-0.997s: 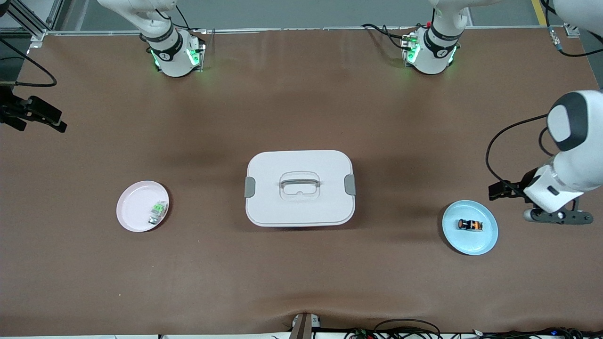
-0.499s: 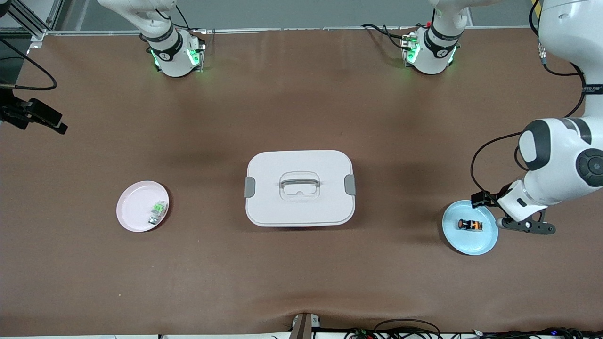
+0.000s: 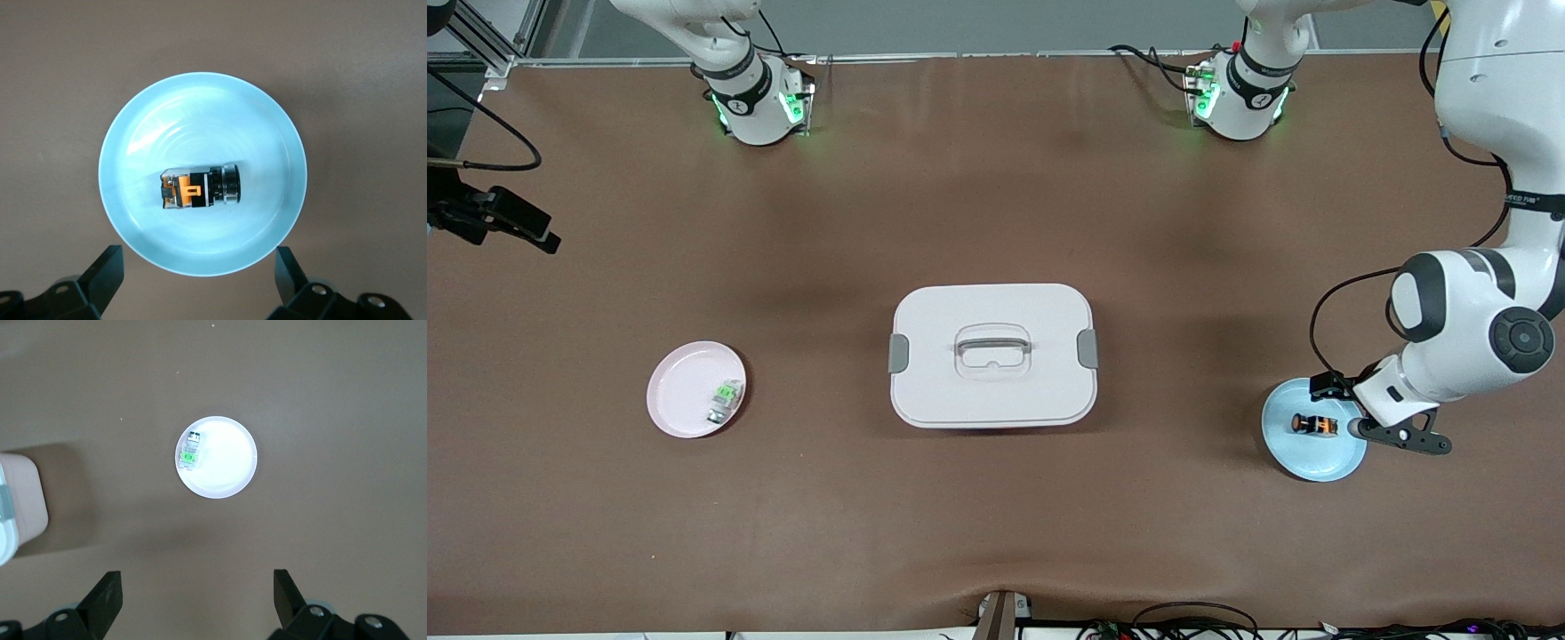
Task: Transfer orange switch to right arm and place
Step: 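Move the left gripper down over the orange switch on the blue plate, then close the left gripper on the orange switch and lift it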
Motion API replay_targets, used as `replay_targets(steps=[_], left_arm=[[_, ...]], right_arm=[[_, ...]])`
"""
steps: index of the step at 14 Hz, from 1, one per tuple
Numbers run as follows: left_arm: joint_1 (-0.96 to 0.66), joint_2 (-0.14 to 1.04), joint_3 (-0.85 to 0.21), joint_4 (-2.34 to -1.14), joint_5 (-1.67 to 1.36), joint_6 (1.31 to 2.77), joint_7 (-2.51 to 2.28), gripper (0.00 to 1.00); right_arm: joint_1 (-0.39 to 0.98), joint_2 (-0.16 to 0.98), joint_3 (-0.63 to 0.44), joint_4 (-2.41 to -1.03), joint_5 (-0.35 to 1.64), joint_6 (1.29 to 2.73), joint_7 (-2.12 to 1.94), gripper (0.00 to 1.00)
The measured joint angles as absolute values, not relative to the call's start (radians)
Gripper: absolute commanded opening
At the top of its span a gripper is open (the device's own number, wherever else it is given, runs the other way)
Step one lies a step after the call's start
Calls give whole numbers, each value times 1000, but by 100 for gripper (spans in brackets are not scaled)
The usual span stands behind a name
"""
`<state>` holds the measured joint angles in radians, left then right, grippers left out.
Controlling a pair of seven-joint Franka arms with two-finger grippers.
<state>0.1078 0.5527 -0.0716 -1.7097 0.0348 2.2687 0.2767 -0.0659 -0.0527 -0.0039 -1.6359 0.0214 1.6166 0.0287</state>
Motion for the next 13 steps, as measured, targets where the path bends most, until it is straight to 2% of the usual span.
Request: replay_targets(steps=[13], left_arm=[[116, 677, -72, -1646, 35, 2368, 280, 100]], right_arm=[[-80, -53, -8, -1636, 21, 1617, -21, 100]])
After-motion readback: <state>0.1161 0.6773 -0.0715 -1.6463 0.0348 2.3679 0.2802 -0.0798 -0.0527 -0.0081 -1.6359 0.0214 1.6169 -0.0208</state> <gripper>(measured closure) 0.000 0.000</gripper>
